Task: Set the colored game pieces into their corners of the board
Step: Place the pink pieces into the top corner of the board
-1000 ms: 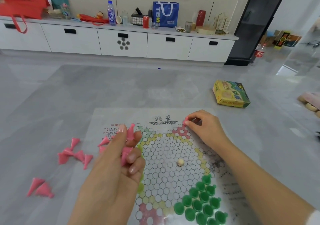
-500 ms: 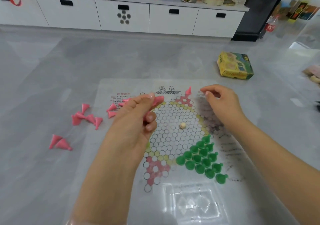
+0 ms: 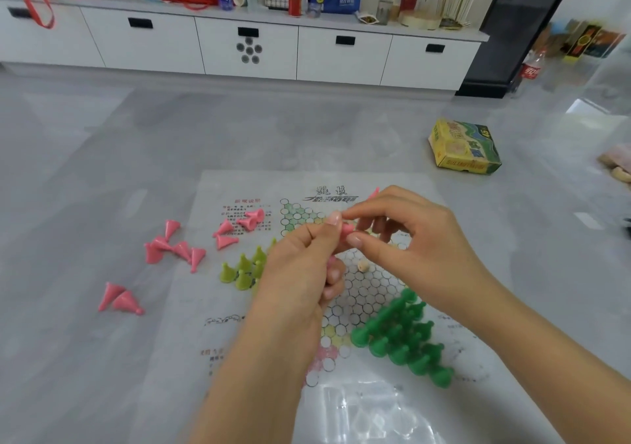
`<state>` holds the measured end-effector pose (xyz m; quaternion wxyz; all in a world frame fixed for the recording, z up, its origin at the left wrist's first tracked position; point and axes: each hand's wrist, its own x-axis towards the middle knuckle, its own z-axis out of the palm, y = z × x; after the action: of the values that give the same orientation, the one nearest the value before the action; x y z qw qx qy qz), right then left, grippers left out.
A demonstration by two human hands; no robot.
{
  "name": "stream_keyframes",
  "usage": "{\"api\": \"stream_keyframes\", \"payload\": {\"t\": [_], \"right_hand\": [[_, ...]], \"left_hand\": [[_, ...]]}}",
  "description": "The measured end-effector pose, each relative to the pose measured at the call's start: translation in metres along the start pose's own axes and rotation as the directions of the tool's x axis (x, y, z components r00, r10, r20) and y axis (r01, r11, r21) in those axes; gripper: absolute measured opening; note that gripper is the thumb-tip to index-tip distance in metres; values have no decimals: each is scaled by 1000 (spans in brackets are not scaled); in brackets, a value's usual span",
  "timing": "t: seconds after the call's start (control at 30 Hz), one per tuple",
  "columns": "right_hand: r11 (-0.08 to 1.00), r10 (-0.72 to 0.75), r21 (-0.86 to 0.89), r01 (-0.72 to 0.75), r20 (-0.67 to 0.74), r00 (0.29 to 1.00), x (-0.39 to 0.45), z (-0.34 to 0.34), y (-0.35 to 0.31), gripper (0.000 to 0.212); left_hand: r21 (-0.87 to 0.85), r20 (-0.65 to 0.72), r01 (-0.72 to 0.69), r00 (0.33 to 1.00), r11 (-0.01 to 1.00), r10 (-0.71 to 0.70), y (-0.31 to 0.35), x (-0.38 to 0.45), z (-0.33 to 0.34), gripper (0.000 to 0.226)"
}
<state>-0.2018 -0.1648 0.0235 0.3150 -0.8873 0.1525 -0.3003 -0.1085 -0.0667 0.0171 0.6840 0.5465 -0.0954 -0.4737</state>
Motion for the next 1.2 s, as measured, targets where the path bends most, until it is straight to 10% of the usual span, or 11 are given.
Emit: {"api": "stream_keyframes", "payload": {"t": [0.27, 0.57, 1.2], "right_hand": [[991, 131, 38, -130, -15, 991, -1, -4, -3, 9], [838, 545, 133, -529, -251, 800, 15, -17, 77, 4], [819, 491, -185, -543, -265, 830, 31, 11, 102, 11]], "left_hand": [[107, -82, -41, 995, 993, 50, -2, 3, -1, 15], [-334, -96, 59, 991, 941, -96, 9, 17, -9, 35], [-241, -56, -17, 998, 970, 4, 14, 2, -11, 22]]}}
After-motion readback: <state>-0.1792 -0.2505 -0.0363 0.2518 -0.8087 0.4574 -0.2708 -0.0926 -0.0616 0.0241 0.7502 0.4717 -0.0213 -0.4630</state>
